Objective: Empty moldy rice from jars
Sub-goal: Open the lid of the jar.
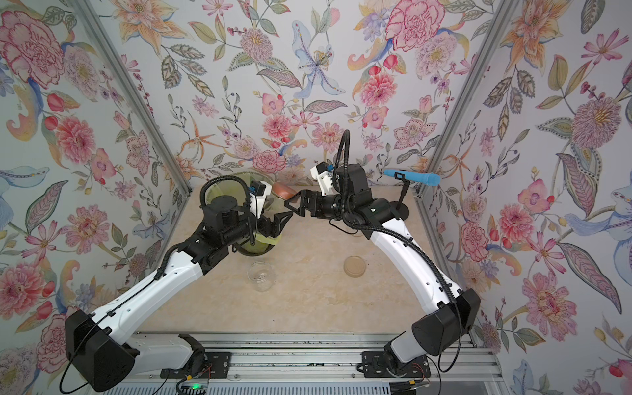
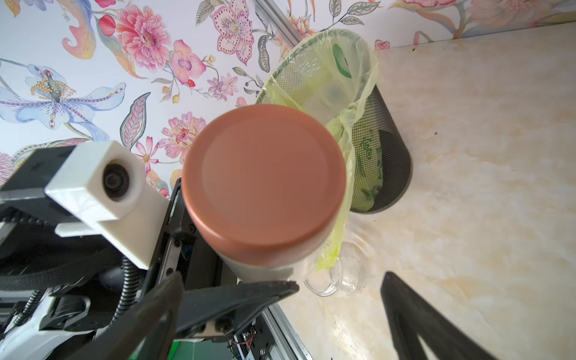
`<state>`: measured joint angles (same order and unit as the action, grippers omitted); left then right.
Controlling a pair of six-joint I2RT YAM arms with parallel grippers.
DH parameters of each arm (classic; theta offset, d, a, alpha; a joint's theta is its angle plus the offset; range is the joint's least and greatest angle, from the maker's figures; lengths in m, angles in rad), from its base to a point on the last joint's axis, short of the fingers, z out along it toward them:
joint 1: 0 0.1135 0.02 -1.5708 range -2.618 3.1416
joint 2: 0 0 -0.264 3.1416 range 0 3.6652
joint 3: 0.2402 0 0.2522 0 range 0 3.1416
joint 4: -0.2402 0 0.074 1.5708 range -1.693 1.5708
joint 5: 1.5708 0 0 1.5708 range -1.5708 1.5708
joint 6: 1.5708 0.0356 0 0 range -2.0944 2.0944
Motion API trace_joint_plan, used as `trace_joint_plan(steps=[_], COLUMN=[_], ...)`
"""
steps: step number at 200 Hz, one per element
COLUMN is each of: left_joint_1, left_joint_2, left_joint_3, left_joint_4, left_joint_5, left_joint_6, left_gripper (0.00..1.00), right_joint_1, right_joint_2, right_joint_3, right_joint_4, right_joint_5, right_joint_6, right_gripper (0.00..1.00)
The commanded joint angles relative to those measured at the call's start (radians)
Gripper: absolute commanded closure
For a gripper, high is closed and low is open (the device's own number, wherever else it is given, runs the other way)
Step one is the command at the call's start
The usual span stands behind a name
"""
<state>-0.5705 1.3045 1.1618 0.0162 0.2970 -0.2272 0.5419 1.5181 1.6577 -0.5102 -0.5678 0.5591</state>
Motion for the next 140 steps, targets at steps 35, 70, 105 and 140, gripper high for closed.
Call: trace_joint_plan(steps=[35, 70, 105, 140], left_joint_1=[0.012, 0.013, 0.012, 0.014], left_joint_2=[0.007, 0.004, 0.001, -0.002], left_joint_3=[0.039, 0.032, 0.027, 0.022], left_joint_4=[0.110, 0.111, 0.113, 0.113], left_joint_5=[0.057, 0.059, 0.063, 0.068], left_joint_6=[-0.046, -0.049, -0.053, -0.055], left_gripper=[1.00, 1.00, 1.00, 1.00], right_joint_1=[-0.021, -0.022, -0.020, -0.011], right_joint_2=[0.054, 0.106, 0.150, 0.181], right_joint_3=[0.094, 0.152, 0.196, 0.229], right_joint_4=[0.027, 0.027, 0.018, 0.019], right_joint_5=[0.005, -0.013, -0.022, -0.037], right_joint_6=[0.006, 0.009, 0.007, 0.009], right_gripper=[0.00, 0.00, 0.00, 0.00])
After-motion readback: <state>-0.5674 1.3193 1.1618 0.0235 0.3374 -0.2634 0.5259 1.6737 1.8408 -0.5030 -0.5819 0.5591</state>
